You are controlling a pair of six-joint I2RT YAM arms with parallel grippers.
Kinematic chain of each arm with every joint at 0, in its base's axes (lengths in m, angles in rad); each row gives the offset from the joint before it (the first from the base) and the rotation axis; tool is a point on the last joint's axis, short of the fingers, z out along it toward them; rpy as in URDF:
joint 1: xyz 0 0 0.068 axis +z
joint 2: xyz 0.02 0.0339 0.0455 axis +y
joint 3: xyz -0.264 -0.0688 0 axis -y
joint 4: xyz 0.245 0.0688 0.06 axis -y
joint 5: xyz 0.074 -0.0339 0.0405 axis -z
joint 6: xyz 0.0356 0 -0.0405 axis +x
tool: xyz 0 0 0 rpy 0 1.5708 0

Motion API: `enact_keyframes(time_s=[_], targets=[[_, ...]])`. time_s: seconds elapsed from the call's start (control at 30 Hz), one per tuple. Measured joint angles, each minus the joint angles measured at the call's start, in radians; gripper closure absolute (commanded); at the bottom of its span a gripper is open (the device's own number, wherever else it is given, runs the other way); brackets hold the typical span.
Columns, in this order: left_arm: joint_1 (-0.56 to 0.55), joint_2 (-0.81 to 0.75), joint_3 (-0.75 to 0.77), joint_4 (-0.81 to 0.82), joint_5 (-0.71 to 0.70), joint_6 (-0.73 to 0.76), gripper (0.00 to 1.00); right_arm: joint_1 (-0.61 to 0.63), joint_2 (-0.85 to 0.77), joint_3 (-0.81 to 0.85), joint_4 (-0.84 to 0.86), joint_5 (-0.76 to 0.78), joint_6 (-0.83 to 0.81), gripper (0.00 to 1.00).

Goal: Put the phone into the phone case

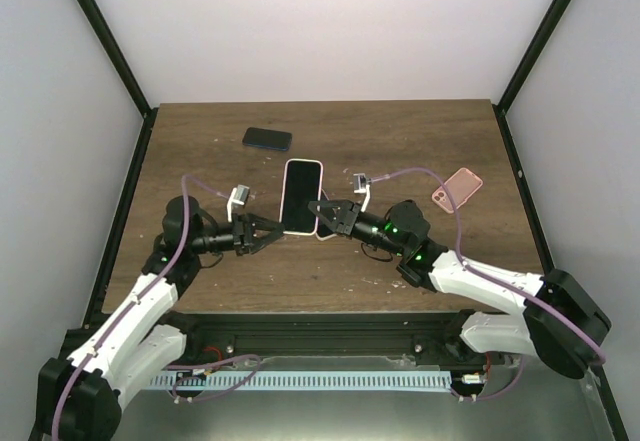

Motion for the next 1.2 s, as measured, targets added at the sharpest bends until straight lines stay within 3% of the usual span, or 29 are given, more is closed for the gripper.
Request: enact_keyframes(time_s=[0.07, 0.23, 0.53, 0.67, 0.87, 1.0, 1.2], targets=[[0.0, 0.007, 0.0, 0.001, 0.0, 0.0, 0.7, 0.0, 0.005, 0.0, 0.001, 0.0, 0.002, 0.95], [0.0, 0.019, -0.002, 0.013, -0.003, 0.01, 0.99, 0.0, 0.032, -0.001, 0.005, -0.005, 0.015, 0.95], [-0.001, 0.056, 0.029, -0.117, -0.019, 0.118, 0.99, -0.002, 0.035, -0.006, -0.047, -0.002, 0.003, 0.95], [-0.002, 0.062, 0.043, -0.167, -0.025, 0.159, 0.81, -0.002, 0.039, -0.007, -0.056, -0.003, -0.003, 0.96], [-0.005, 0.043, 0.053, -0.253, -0.085, 0.216, 0.33, -0.002, 0.04, -0.007, -0.085, -0.013, -0.032, 0.95], [-0.005, 0.013, 0.1, -0.365, -0.154, 0.272, 0.02, -0.002, 0.013, -0.002, -0.214, -0.01, -0.095, 0.95], [-0.005, 0.008, 0.198, -0.515, -0.255, 0.381, 0.0, -0.002, 0.001, 0.012, -0.399, -0.025, -0.206, 0.95]])
